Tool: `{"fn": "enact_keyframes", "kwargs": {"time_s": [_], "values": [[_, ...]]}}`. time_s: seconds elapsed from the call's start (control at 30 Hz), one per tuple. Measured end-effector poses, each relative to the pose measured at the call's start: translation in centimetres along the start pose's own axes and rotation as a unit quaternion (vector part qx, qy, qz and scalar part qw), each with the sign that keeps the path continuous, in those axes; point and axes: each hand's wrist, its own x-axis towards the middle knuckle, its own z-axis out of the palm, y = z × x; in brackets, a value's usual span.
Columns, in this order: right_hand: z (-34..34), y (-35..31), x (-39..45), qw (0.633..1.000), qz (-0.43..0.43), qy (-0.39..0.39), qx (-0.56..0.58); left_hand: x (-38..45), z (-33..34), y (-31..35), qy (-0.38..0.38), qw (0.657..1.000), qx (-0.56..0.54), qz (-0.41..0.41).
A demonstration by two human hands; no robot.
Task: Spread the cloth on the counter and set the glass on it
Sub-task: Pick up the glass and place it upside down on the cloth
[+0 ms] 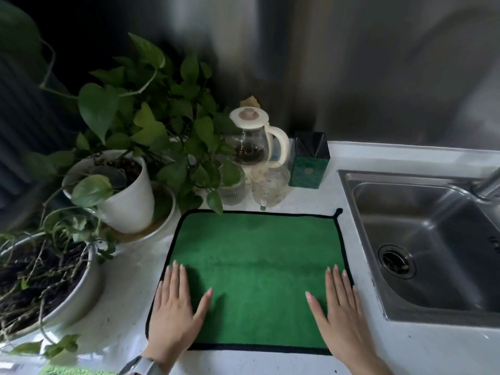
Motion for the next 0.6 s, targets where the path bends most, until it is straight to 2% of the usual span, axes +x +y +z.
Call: {"fn": "enact_keyframes", "kwargs": {"time_s": [0.13, 0.2, 0.3, 0.43, 0.6], "values": [[-3.4, -3.7, 5.3, 0.991, -0.019, 0.022, 0.131, 3.6, -2.0, 5.3, 0.017, 0.991, -0.11, 0.076], [-4.8, -5.4, 9.1, 0.972, -0.007, 0.038, 0.233, 6.6, -2.3, 8.5, 0.013, 0.977, -0.188, 0.1], [-6.3, -6.8, 13.8, 0.937, 0.025, 0.02, 0.349, 10.4, -2.4, 11.7, -0.024, 0.956, -0.282, 0.081], [-6.4, -7.7, 19.0, 0.899, 0.05, -0.037, 0.434, 15.1, -1.2, 13.4, -0.048, 0.945, -0.309, 0.101], [-6.1, -8.4, 21.1, 0.871, 0.007, -0.099, 0.482, 18.1, 0.3, 14.2, -0.055, 0.933, -0.338, 0.11]]}}
